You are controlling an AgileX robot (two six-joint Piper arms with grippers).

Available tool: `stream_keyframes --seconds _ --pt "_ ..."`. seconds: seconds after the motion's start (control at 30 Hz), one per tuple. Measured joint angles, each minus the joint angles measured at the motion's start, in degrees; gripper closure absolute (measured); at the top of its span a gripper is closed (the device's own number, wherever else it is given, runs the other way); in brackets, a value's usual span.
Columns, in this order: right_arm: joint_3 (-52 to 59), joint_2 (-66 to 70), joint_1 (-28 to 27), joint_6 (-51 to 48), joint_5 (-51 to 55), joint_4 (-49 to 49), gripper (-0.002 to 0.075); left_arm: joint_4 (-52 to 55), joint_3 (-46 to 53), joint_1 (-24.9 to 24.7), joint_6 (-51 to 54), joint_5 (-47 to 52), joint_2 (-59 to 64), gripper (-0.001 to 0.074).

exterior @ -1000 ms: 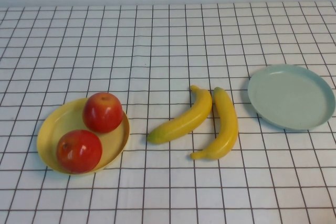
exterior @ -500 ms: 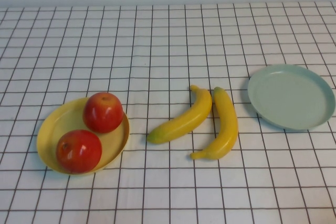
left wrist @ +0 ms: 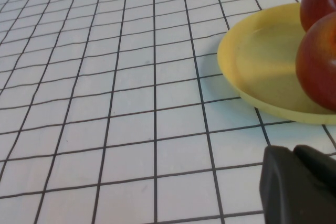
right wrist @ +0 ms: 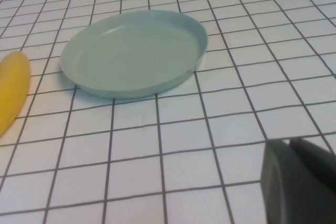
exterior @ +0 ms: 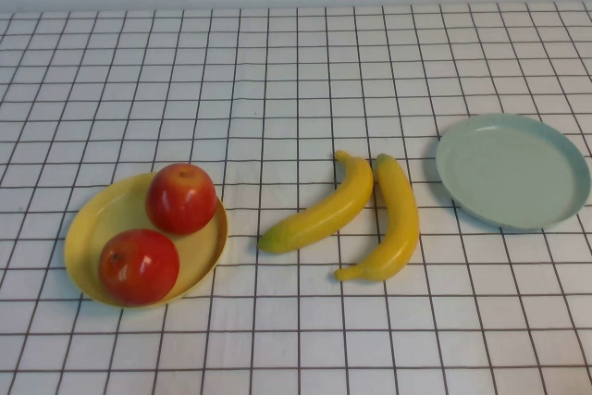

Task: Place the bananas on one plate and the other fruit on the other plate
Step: Put another type of fruit in the right plate

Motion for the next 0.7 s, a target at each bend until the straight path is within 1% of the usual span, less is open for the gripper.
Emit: stream_keyframes --seconds 0.6,0.7 --pt "0.0 0.0 0.0 0.0 0.0 0.0 0.0742 0.0 0.0 0.0 -0.11 0.0 0.0 0.0738" --pt "0.0 0.0 0.0 0.0 -1.53 1.73 0.0742 0.0 0.0 0.0 -0.11 0.0 0.0 0.0738"
